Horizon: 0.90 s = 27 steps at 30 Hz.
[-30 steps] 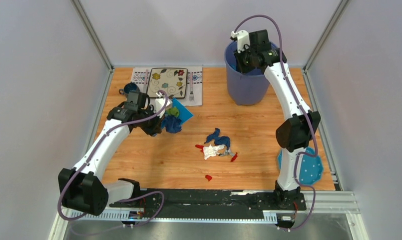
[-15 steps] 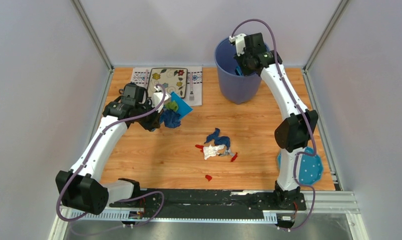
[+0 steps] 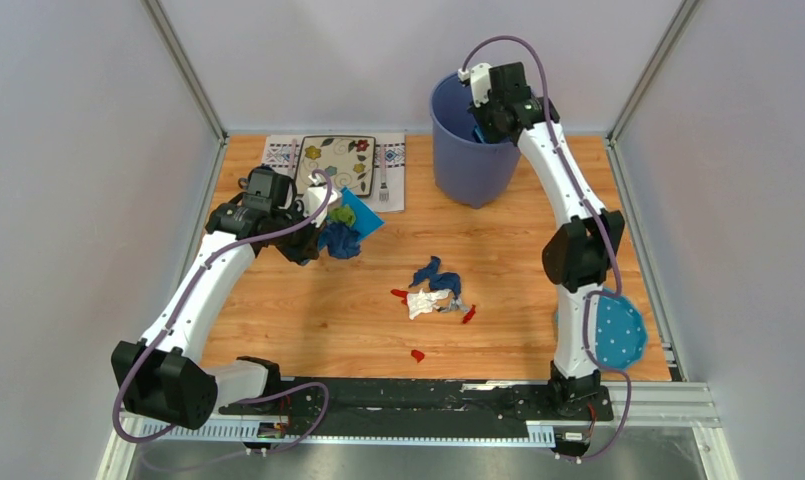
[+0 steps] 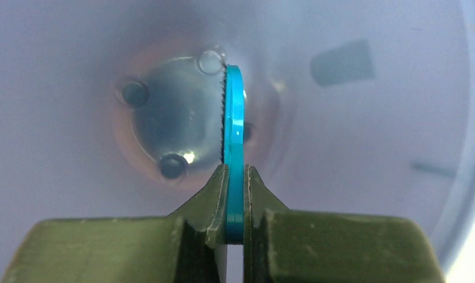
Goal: Sweep away the paper scraps from the table
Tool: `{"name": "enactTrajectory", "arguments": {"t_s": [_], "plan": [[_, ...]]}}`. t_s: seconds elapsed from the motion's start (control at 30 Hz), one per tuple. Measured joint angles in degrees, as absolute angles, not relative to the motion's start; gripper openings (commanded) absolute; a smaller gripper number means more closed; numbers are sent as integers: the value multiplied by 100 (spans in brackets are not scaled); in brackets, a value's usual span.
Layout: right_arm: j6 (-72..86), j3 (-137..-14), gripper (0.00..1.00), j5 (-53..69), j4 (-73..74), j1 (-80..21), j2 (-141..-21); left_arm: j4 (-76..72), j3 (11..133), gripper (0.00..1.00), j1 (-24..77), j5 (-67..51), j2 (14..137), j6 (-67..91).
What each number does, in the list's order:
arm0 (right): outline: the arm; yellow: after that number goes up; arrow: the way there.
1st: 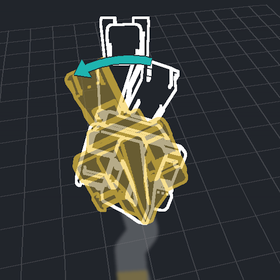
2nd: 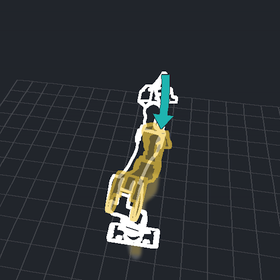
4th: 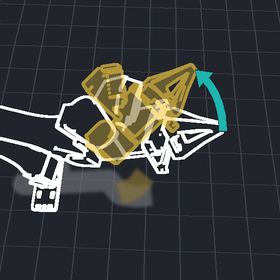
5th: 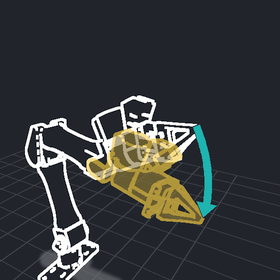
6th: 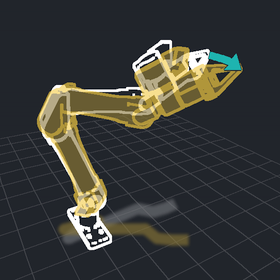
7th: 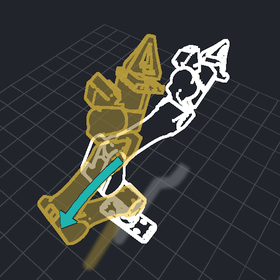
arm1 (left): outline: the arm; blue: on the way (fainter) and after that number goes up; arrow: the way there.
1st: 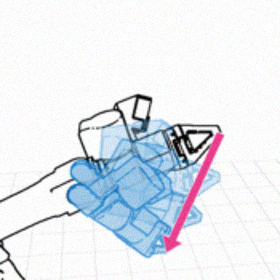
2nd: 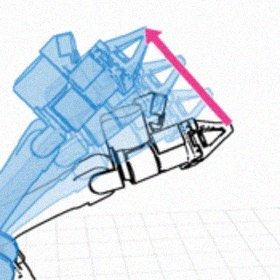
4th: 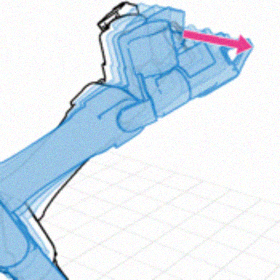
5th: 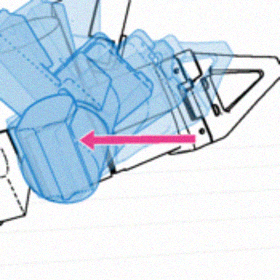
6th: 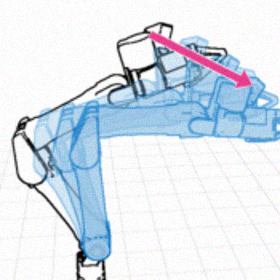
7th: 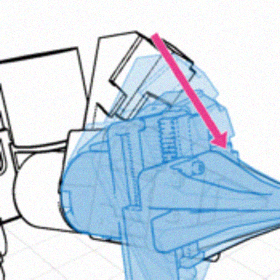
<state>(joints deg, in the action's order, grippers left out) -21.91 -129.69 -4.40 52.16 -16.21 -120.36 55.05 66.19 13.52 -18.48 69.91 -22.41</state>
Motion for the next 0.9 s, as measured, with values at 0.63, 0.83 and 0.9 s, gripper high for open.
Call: {"name": "enactTrajectory", "arguments": {"t_s": [0.63, 0.83, 0.9], "plan": [[-2121, -12984, 0, 770, 5741, -1861, -13013, 5548, 6619, 0, 1352, -1785, 7059, -2281], [-2021, -12510, 0, 1640, 6077, -1940, -12429, 5575, 6678, 0, 1352, -1785, 7089, -2283], [-1994, -12429, 0, 1815, 6123, -2016, -12261, 5596, 6825, 0, 1352, -1787, 7144, -2283]]}}
